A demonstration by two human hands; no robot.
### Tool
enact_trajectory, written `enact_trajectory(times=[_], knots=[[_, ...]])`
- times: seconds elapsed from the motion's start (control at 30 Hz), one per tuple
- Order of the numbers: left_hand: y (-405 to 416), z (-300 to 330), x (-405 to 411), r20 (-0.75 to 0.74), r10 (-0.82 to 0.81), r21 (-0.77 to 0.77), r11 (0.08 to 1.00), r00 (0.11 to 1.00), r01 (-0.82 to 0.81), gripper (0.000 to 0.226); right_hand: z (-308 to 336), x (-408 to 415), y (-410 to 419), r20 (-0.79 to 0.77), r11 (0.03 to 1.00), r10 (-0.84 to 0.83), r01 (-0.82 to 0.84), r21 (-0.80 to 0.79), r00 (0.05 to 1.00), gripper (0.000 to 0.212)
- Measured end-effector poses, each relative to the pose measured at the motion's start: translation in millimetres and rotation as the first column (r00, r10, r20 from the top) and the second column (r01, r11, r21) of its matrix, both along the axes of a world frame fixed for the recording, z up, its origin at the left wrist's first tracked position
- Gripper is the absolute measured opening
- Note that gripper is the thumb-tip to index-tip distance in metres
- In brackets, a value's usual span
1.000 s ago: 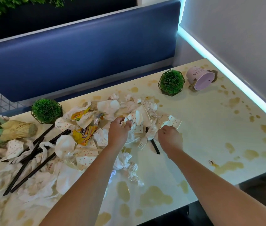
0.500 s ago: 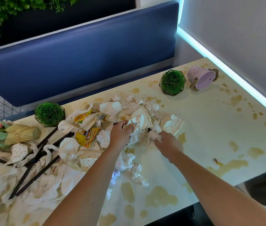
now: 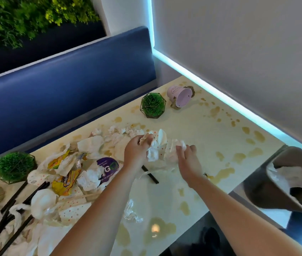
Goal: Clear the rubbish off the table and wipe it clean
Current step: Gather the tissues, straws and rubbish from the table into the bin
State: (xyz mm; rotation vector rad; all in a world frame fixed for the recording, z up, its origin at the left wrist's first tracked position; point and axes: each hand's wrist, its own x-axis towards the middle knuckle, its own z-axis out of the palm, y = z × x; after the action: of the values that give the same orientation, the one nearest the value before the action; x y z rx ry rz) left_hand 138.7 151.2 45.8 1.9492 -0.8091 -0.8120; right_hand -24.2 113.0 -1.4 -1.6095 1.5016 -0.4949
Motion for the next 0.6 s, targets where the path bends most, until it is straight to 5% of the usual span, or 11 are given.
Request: enact_trajectory(times=[0.23,0.33,0.43,0.6], knots=[[-55.5,11.7,-92.2,0.068,-0.164,-0.089,0.981,0.984,0.17,0.018,21.2,-83.0,-27.1,0.268,0.97,-0.24,0.24,0.036,0.933,0.02],[-77.5,8.6,-138.8,0.038,-0.237,-0.089,0.967,0.971,0.24,0.021,27.2,-125.7,-39.6,0.371,0.935,-0.354,0.337,0.113,0.858,0.027],[-97.5,2.6,-186.9,0.026,-0.321,-0.064,0.945,0.947,0.322,0.019,30.9,-173.5,-49.8,0.365,0.886,-0.461,0.442,0.14,0.809,0.048],[-124.0,-5.6,-264.4,0.019,-0.448,-0.014,0.894,0.894,0.448,0.03,36.5,-250.6,-63.2,0.352,0.808,-0.577,0.578,0.113,0.737,0.03]])
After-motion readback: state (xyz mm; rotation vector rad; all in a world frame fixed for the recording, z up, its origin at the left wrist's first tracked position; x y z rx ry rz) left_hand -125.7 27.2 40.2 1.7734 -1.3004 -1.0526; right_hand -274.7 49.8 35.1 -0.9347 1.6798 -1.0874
